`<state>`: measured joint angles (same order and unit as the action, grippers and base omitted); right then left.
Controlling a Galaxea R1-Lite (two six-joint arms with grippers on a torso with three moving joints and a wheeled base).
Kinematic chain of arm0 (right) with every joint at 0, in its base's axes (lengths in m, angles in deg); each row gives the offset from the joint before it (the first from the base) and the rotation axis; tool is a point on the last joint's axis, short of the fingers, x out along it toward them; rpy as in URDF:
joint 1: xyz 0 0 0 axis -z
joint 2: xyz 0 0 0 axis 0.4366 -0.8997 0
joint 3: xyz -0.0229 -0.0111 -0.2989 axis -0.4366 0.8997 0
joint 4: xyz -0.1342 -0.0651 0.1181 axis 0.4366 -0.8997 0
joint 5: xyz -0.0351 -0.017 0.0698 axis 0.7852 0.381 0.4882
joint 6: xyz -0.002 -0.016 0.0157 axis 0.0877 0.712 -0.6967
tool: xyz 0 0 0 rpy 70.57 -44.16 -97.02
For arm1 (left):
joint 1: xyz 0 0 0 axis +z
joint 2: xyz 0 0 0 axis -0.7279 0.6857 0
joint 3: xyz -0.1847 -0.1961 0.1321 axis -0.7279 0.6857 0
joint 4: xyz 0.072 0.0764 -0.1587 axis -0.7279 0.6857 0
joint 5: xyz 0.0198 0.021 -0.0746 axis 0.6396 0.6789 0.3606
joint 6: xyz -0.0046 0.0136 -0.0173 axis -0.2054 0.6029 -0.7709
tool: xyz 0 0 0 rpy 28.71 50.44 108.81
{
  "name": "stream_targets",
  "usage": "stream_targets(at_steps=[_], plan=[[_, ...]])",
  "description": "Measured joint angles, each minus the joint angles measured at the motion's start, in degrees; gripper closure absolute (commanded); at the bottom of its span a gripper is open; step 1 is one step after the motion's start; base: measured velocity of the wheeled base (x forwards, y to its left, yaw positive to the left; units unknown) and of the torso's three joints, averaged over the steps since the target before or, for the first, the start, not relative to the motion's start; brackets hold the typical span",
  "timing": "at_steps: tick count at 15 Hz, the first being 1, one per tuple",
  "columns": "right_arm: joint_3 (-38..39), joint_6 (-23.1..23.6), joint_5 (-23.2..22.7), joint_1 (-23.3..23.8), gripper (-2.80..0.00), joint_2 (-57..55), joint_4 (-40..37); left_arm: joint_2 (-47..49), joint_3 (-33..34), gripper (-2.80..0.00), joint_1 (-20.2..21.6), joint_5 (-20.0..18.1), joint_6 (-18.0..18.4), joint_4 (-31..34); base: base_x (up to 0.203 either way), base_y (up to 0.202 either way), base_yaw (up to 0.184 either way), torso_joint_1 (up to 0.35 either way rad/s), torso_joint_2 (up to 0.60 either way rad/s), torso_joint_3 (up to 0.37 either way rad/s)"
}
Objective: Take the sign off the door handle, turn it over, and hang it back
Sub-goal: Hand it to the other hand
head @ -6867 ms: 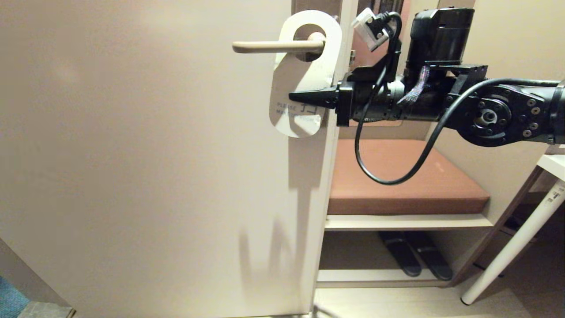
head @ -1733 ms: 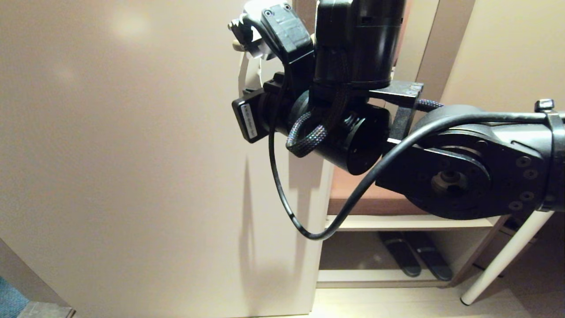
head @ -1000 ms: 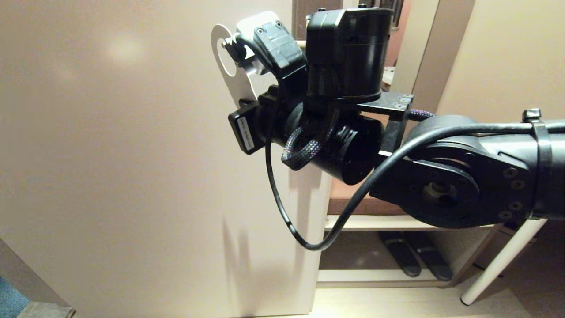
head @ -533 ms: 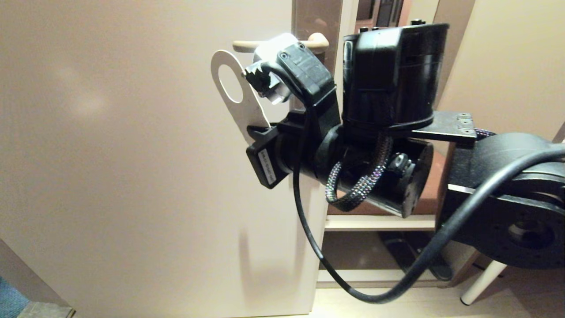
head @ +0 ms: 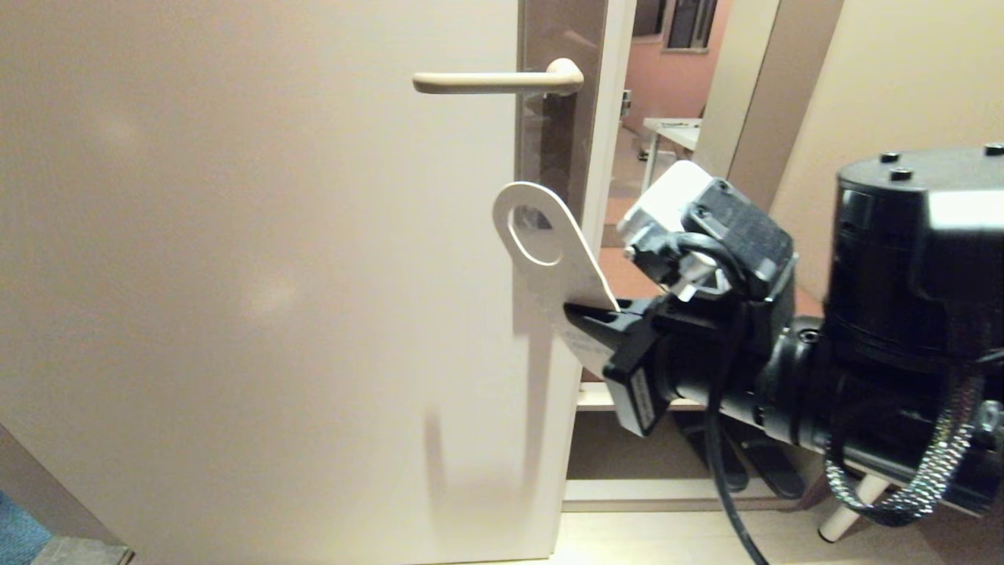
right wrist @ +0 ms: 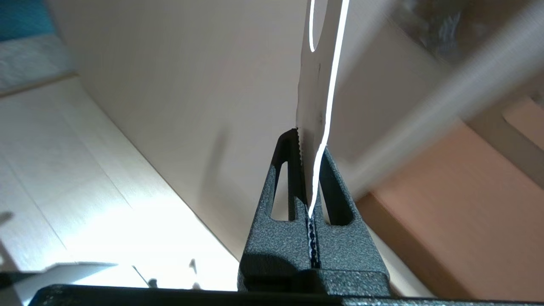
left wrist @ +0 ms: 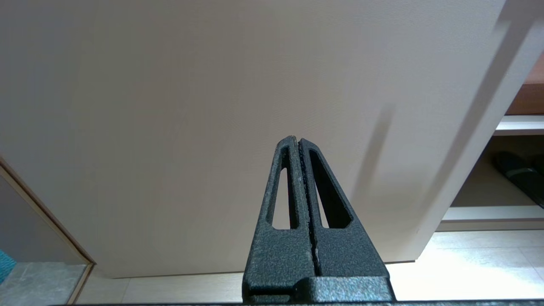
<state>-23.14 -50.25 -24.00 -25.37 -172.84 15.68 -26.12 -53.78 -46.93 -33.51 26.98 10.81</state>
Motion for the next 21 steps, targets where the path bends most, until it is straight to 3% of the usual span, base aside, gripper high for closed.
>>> stream_targets(at_steps=[6, 13, 18, 21], plan=[[14.69, -2.66, 4.30, 12.18, 0.00, 14.36, -0.27, 0.00, 0.00, 0.00, 0.01, 0.02, 0.01, -0.02, 0.000, 0.000, 0.000, 0.000, 0.00, 0.000], [24.94, -4.92, 3.89, 33.57, 0.00, 28.90, 0.11, 0.00, 0.00, 0.00, 0.01, 0.02, 0.07, -0.02, 0.000, 0.000, 0.000, 0.000, 0.00, 0.000], [35.66, -9.40, -0.84, 40.60, 0.00, 43.16, 1.72, 0.00, 0.00, 0.00, 0.00, 0.02, 0.06, -0.02, 0.000, 0.000, 0.000, 0.000, 0.00, 0.000], [45.18, -9.81, -2.08, 43.83, 0.00, 52.07, 3.73, 0.00, 0.00, 0.00, 0.01, 0.01, 0.01, 0.00, 0.000, 0.000, 0.000, 0.000, 0.00, 0.000]])
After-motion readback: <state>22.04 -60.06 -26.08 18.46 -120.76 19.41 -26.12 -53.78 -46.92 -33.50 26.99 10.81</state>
